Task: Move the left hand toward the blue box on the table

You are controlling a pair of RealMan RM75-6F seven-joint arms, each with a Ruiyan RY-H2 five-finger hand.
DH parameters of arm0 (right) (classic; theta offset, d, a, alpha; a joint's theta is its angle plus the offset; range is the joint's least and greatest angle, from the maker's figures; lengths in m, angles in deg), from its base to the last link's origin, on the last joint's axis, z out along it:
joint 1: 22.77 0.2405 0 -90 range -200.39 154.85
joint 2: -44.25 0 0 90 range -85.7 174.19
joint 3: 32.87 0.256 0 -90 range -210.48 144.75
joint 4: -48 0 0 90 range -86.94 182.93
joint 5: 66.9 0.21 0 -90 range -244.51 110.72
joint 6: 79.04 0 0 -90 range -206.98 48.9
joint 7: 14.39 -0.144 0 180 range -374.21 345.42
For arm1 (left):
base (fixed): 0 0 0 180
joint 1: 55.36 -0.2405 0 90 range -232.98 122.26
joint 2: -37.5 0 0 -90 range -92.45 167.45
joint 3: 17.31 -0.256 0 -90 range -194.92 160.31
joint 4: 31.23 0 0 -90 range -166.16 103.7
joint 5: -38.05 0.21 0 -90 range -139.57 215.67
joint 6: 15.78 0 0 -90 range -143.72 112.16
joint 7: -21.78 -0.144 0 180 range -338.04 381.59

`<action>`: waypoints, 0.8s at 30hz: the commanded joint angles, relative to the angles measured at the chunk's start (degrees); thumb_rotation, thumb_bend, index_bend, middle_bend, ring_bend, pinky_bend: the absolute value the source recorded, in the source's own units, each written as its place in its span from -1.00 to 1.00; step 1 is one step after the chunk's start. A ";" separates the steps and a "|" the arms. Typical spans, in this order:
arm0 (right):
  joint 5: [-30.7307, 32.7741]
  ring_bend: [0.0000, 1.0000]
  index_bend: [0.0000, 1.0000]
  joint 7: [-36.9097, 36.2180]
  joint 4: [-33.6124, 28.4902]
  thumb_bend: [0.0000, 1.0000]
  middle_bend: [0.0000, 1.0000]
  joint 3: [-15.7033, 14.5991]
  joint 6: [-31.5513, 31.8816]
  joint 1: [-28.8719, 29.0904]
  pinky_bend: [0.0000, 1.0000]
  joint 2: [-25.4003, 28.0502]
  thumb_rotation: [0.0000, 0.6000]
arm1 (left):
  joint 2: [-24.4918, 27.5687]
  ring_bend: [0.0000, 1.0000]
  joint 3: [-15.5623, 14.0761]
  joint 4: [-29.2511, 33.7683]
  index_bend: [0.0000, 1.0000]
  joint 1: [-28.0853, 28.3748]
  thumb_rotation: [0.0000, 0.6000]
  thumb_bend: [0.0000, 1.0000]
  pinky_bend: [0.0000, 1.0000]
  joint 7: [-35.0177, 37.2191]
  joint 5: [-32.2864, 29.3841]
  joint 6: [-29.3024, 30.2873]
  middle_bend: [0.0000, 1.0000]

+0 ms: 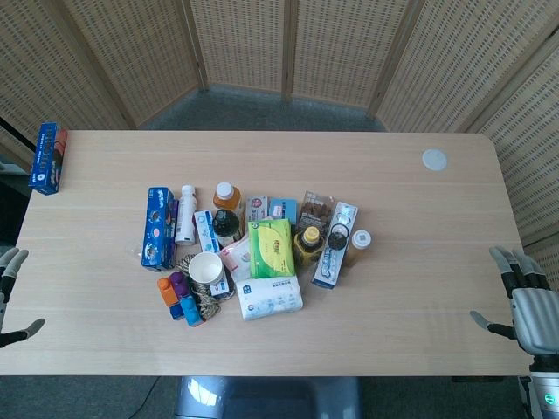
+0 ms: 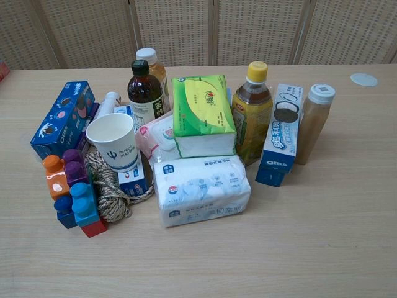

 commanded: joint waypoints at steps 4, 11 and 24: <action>-0.08 -1.00 -1.00 -0.09 0.00 -1.00 -1.00 -0.03 0.10 -0.04 -1.00 0.01 1.00 | -0.33 -1.00 0.55 -0.66 -1.00 0.42 1.00 -1.00 -1.00 0.03 -1.48 -1.10 -1.00; -0.06 -1.00 -1.00 -0.19 -0.18 -1.00 -1.00 -0.01 0.17 -0.09 -1.00 0.11 1.00 | -0.55 -1.00 1.15 -0.53 -1.00 1.24 1.00 -1.00 -1.00 -0.51 -3.48 -2.89 -1.00; 0.40 -1.00 -1.00 -0.11 0.00 -1.00 -1.00 0.05 -0.27 0.02 -1.00 -0.07 1.00 | -5.48 -1.00 7.28 -3.58 -1.00 11.83 1.00 -1.00 -1.00 -10.06 -17.50 -15.71 -1.00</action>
